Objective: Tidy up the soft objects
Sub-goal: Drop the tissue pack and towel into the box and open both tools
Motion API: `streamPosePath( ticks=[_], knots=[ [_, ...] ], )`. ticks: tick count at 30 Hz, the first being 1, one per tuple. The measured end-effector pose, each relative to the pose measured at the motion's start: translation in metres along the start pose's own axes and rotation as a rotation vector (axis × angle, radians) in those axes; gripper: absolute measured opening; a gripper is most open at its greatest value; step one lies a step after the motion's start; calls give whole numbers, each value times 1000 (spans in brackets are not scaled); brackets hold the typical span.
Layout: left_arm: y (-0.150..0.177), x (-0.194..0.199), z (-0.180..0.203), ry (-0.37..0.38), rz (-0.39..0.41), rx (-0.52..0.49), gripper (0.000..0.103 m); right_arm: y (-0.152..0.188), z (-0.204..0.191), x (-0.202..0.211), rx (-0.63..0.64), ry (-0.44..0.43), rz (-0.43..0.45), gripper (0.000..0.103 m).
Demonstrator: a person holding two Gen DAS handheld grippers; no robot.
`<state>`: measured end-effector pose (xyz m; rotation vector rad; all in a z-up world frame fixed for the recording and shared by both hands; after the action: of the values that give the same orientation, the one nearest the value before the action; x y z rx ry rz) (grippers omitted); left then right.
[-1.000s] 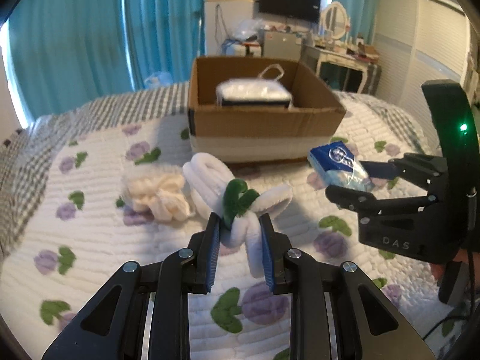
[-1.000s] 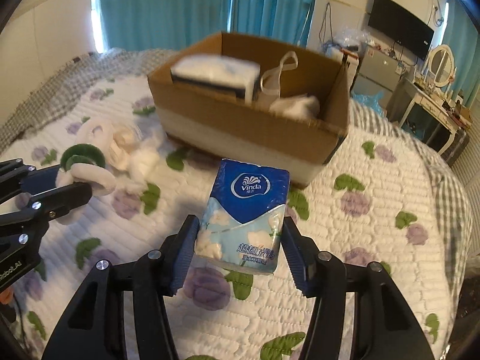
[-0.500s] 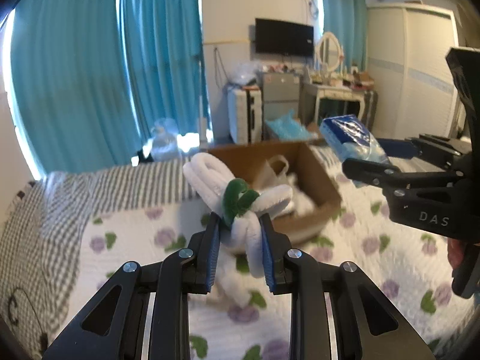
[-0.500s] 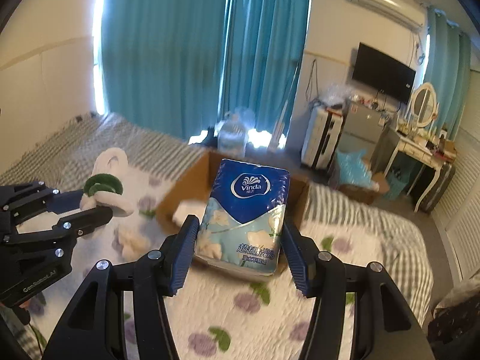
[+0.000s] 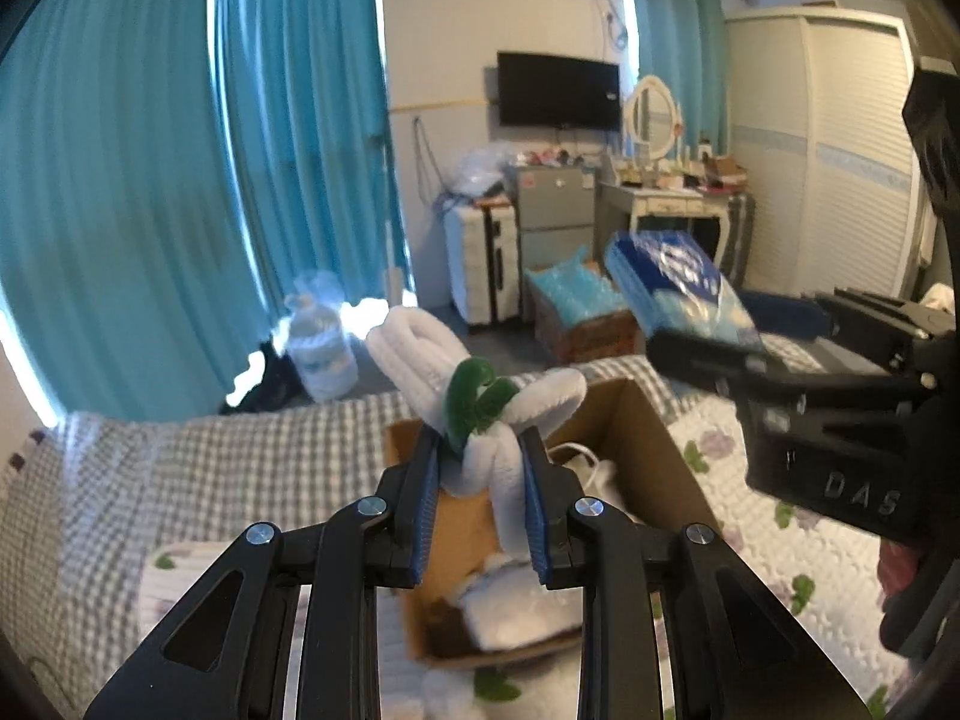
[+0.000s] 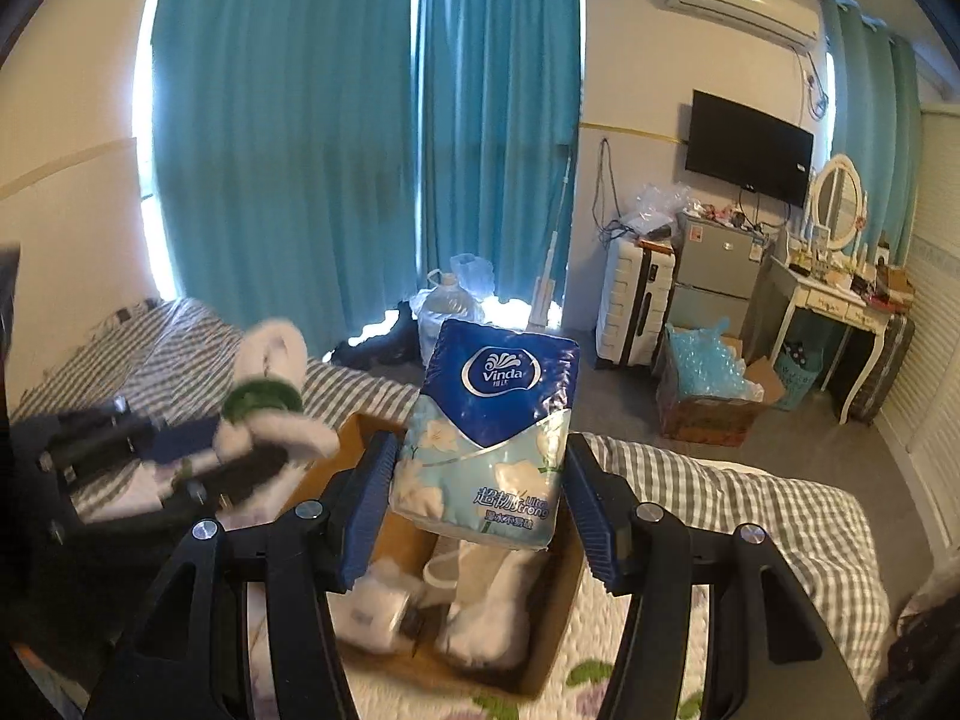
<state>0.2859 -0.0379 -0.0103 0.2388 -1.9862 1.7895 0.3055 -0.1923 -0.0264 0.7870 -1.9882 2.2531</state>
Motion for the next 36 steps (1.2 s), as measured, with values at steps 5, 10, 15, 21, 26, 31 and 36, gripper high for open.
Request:
streamPosePath(
  ticks=[5,10,15,21,26,31,36],
  knots=[
    [19,-45,6,16,-56,6,24,12,17,-40,-25,11,-29,56],
    [31,-74,2,4,-93,19,25,36,28,-73,-31,11,-88,56],
    [36,-81,2,-14,-89,35,30,48,29,-86,-34,0,-117,56],
    [40,-81,4,-59,-103,36,56,47,29,-85,-44,-1,-110,57],
    [33,-64,4,-78,-43,20,77,37,31,-71,-60,55,-76,80],
    [22,-40,-5,-102,-18,22,77,22,33,-37,-66,85,-30,86],
    [-2,11,-18,-122,40,38,80,-9,20,17,-74,102,46,97]
  ],
)
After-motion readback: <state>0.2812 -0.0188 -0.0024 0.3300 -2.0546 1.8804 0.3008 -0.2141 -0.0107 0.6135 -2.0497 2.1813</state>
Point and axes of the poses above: each gripper's, at about its wrist camera, not at the fingertips, and x roughly against the way its jaws point, z to its right, y to its underside, the point moved 5 cm from there along -x, roughly the way its jaws point, and after that the axes turned 6 degrees about z, right-handed, at the moved point
